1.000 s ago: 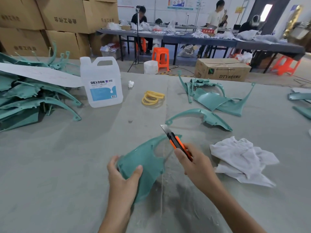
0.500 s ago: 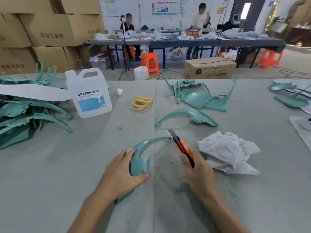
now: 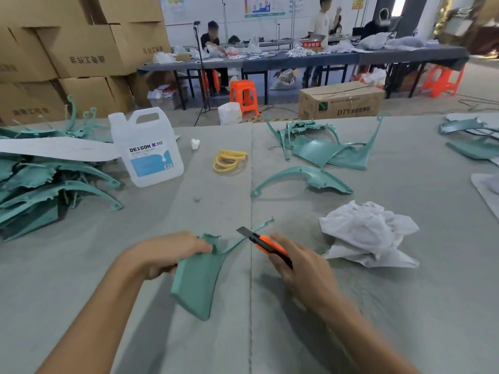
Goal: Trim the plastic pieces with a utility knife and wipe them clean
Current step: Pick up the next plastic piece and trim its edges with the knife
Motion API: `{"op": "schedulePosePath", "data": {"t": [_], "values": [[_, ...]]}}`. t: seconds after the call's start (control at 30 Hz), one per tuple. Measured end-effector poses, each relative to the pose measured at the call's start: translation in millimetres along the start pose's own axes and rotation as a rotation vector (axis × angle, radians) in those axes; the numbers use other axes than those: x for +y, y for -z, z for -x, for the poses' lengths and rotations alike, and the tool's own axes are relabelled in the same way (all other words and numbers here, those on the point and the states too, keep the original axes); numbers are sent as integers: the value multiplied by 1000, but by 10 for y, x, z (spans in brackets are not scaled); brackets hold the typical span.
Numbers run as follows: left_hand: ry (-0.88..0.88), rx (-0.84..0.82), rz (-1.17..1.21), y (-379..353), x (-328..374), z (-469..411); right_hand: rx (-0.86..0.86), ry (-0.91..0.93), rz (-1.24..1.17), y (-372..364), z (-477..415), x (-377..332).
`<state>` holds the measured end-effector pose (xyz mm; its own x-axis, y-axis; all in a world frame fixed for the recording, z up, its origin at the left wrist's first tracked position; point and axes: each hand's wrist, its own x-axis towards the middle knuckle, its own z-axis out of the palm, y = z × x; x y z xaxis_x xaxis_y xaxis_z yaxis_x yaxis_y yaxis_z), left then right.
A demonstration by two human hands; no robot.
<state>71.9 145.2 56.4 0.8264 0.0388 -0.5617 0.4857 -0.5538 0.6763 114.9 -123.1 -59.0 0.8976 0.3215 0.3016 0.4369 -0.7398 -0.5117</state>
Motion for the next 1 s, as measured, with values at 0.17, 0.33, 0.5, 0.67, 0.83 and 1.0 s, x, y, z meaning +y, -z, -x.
{"op": "schedulePosePath", "data": {"t": [0.17, 0.33, 0.5, 0.67, 0.83, 1.0], "values": [[22, -97, 217, 164, -310, -140, 116, -113, -247, -2, 12, 57], [12, 99, -225, -160, -581, -291, 155, -84, -204, -44, 53, 56], [-49, 373, -365, -445, -740, -272, 186, 76, -10, -82, 112, 4], [-116, 649, -518, -861, -803, -267, 105, 191, 96, -34, 115, -37], [-210, 845, -595, -1054, -871, -316, -59, 215, 133, 59, 120, -107], [-269, 792, -528, -1030, -875, -330, -207, 193, 299, 103, 98, -201]]}}
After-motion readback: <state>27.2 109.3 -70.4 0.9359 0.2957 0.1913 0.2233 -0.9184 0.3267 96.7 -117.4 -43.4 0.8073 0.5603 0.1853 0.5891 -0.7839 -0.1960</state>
